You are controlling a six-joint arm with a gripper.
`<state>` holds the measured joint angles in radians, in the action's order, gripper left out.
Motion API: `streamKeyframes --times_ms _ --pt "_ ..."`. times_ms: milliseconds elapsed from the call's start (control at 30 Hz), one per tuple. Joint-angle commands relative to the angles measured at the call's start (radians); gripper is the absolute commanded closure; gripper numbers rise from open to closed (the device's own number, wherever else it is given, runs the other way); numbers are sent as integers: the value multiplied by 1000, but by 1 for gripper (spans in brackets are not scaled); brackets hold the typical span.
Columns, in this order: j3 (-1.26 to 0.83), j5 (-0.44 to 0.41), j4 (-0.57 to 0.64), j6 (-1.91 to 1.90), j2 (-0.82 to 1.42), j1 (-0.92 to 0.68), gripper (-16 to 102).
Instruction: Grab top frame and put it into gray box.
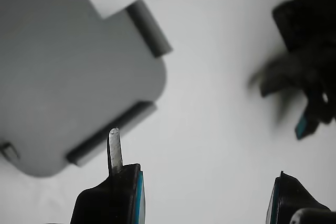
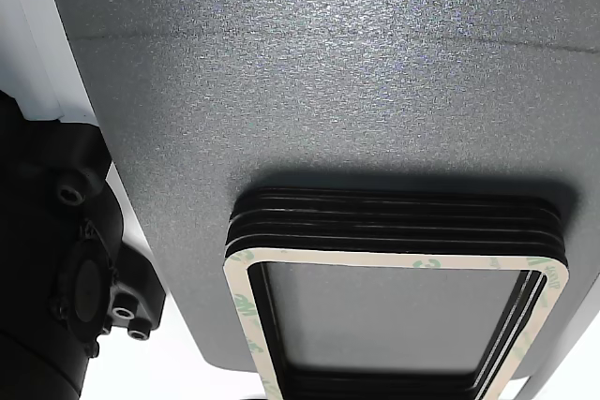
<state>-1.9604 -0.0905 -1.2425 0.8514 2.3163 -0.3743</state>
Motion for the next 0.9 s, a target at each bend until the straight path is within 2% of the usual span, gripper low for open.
streamKeyframes --times_ms 0,200,333,400,467,533,633,767,867 --pt "77 52 -61 204 -46 -25 -14" --pt "126 104 -147 357 -120 -127 -14" --pt "179 100 -230 449 -176 -222 -7" --pt "199 118 -238 463 -206 -261 10" --pt "216 129 -265 548 -238 -304 13" --pt "221 166 -284 555 -265 -339 6" --pt "213 176 -310 566 -302 -408 -13" --pt "272 141 -376 680 -383 -529 -13" --pt "310 150 -411 710 -436 -603 -14"
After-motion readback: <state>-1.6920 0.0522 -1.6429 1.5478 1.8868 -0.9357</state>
